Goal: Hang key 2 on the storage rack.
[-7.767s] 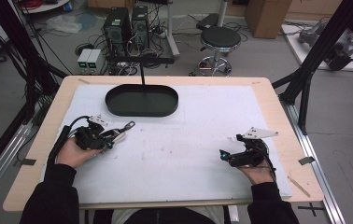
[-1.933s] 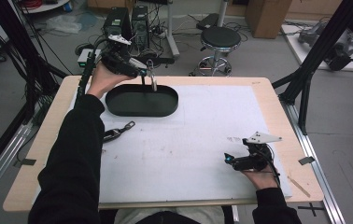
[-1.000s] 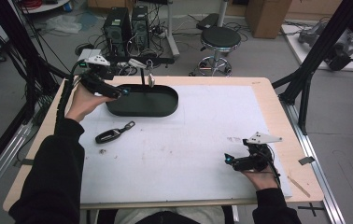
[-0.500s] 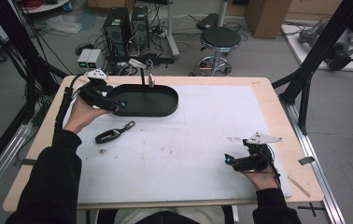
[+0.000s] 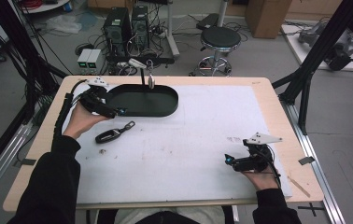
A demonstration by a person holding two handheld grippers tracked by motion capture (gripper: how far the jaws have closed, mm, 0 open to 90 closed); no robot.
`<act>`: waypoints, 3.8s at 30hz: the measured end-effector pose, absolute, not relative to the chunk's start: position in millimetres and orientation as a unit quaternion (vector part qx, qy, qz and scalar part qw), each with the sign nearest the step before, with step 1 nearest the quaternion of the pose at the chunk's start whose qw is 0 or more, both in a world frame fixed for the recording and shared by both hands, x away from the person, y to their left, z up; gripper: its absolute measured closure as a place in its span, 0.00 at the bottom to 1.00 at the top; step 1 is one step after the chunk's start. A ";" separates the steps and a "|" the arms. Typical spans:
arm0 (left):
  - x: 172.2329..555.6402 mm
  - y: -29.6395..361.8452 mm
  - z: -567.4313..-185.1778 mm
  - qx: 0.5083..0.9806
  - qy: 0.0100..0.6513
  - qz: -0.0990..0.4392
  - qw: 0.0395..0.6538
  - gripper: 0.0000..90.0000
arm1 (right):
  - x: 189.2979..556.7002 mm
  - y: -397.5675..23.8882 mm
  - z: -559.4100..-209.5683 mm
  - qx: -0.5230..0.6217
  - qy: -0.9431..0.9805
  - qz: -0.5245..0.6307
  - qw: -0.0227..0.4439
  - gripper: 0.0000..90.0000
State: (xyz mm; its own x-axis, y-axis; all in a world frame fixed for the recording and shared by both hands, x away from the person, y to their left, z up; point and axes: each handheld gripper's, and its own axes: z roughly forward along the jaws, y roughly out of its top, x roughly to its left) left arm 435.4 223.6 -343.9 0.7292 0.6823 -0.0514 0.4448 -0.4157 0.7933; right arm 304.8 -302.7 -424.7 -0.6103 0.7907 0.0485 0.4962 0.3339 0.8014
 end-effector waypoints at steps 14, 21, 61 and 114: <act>431.7 233.9 -377.2 0.832 0.360 0.109 0.408 0.02 | 305.2 -301.7 -425.1 0.402 0.799 0.411 0.177 0.01; 431.8 225.0 -388.5 0.859 0.343 0.084 0.370 0.02 | 305.7 -301.1 -425.8 0.401 0.800 0.409 0.177 0.01; 436.7 206.8 -417.3 0.900 0.357 0.071 0.239 0.61 | 306.3 -298.9 -426.7 0.399 0.804 0.405 0.174 0.01; 409.3 227.3 -350.0 0.885 0.350 0.169 0.257 0.95 | 305.2 -299.5 -425.3 0.398 0.804 0.404 0.179 0.01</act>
State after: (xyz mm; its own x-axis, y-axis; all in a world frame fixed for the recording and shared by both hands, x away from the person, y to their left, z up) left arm 409.3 227.3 -350.0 0.6979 0.7061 0.1202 0.5319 -0.6232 0.5733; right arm 305.2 -299.5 -425.3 -0.6191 0.7846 0.0336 0.4954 0.3570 0.7919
